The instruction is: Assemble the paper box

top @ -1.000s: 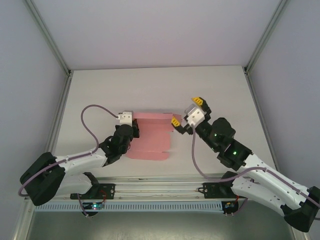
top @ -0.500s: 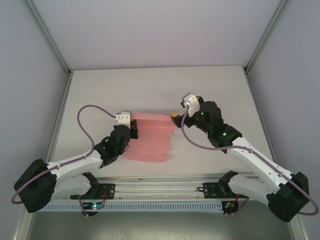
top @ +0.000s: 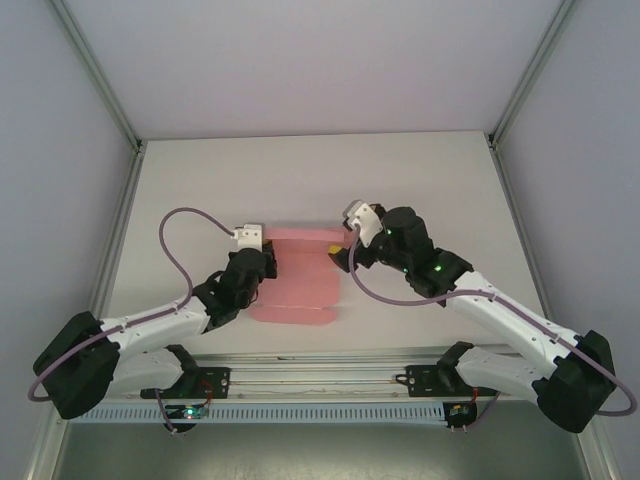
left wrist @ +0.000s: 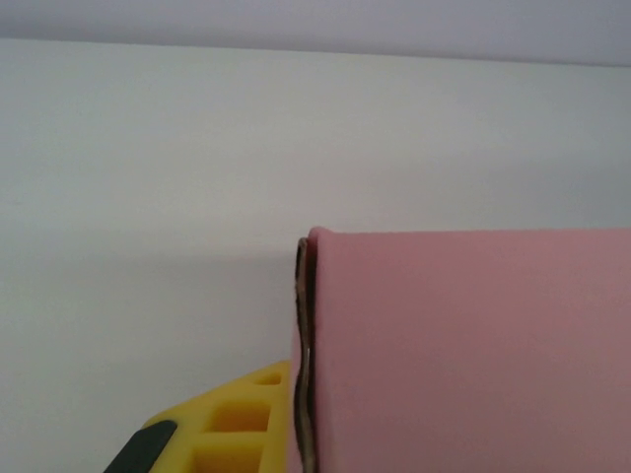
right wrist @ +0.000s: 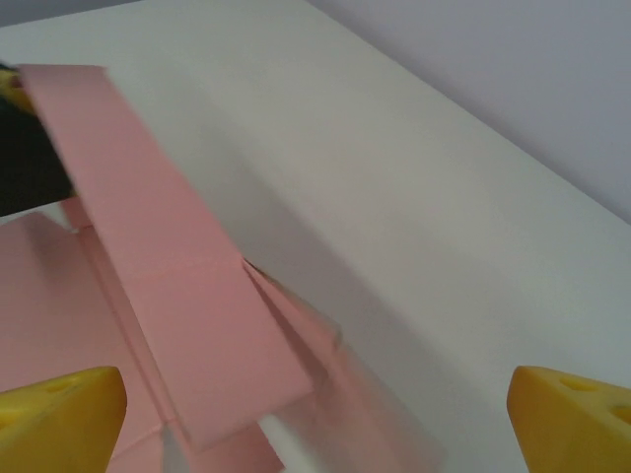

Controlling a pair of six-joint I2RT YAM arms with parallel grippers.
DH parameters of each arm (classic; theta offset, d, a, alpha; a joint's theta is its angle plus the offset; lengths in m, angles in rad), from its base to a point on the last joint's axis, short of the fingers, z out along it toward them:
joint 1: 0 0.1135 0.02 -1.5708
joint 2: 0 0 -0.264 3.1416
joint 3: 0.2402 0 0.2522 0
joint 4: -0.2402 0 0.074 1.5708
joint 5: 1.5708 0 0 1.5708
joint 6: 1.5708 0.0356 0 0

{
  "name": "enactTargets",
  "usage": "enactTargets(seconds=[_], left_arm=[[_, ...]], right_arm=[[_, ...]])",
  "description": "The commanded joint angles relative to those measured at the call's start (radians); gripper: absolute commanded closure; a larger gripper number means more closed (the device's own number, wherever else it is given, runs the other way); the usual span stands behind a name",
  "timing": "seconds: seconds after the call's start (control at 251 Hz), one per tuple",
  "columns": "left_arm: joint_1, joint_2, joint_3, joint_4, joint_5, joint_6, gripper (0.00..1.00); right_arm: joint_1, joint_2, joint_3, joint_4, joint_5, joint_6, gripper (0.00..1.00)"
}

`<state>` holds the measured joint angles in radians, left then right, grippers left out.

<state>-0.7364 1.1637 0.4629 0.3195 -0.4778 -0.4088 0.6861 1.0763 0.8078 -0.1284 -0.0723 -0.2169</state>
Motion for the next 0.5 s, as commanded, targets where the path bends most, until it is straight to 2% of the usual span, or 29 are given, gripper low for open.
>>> enactTargets(seconds=[0.0,0.084,0.192,0.259,0.403,0.499], left_arm=[[0.007,0.016,0.034,-0.011,-0.001,-0.025,1.00],[0.007,0.012,0.032,0.001,0.029,-0.020,1.00],[0.007,0.002,0.031,0.001,0.045,-0.012,1.00],[0.007,0.002,0.030,-0.008,0.036,-0.014,1.00],[0.008,0.009,0.030,-0.024,0.015,-0.028,1.00],[0.008,0.009,0.043,-0.055,0.006,-0.046,1.00]], right_arm=[[0.024,0.008,0.037,-0.028,0.010,-0.029,0.02],[0.027,0.018,0.034,-0.026,0.023,-0.029,0.02],[0.030,0.018,0.047,-0.020,0.149,-0.012,0.02],[0.019,-0.003,0.049,-0.010,0.166,-0.013,0.02],[-0.005,-0.052,0.044,-0.015,-0.007,-0.028,0.02],[0.006,-0.058,0.046,-0.047,-0.122,-0.086,0.07]])
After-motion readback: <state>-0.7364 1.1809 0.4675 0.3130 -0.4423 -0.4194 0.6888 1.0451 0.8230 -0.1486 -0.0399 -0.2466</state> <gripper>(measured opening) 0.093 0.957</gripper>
